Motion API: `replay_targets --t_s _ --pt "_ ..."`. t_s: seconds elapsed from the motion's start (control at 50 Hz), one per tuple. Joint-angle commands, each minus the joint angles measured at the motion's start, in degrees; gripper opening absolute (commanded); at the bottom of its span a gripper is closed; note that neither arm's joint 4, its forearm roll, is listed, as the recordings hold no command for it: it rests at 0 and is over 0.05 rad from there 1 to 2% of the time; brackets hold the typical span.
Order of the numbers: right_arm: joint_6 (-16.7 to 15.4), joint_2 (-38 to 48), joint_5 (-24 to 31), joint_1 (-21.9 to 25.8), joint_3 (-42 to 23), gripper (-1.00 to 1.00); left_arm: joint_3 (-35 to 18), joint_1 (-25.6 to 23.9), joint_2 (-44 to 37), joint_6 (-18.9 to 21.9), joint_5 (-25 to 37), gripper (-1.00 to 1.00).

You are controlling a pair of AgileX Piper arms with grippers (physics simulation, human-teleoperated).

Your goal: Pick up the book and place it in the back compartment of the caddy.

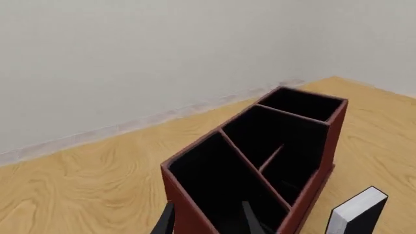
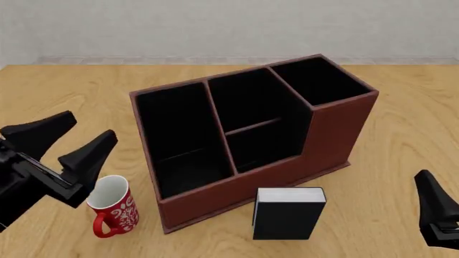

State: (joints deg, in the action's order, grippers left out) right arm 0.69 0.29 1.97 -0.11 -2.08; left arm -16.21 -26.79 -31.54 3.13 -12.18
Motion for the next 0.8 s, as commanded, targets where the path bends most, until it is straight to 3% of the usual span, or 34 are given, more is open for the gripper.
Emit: replay_targets --t_s 0.02,0.1,0.18,0.26,0.52,0.8 --pt "-0.5 0.1 -0.5 0.0 0.2 1.0 -6.4 -7.7 -12.2 4.4 -1.6 1.0" --pt "0.5 0.1 0.3 0.0 -0.1 1.0 -7.2 -8.0 -13.6 3.7 -1.9 1.0" --pt "-0.5 0.0 -0.2 0.1 0.0 1.0 -6.8 -8.2 -16.5 4.3 -4.3 1.0" --pt "0.5 0.2 -0.2 -0.1 0.3 1.0 -6.6 -9.4 -20.0 6.0 -7.4 1.0" --pt "0.1 -0.1 0.2 0.0 -0.1 1.0 -9.6 -11.8 -32.0 6.3 -14.9 1.0" --pt "0.1 0.0 0.2 0.0 -0.2 1.0 -9.5 -16.4 -36.1 6.1 -18.3 1.0"
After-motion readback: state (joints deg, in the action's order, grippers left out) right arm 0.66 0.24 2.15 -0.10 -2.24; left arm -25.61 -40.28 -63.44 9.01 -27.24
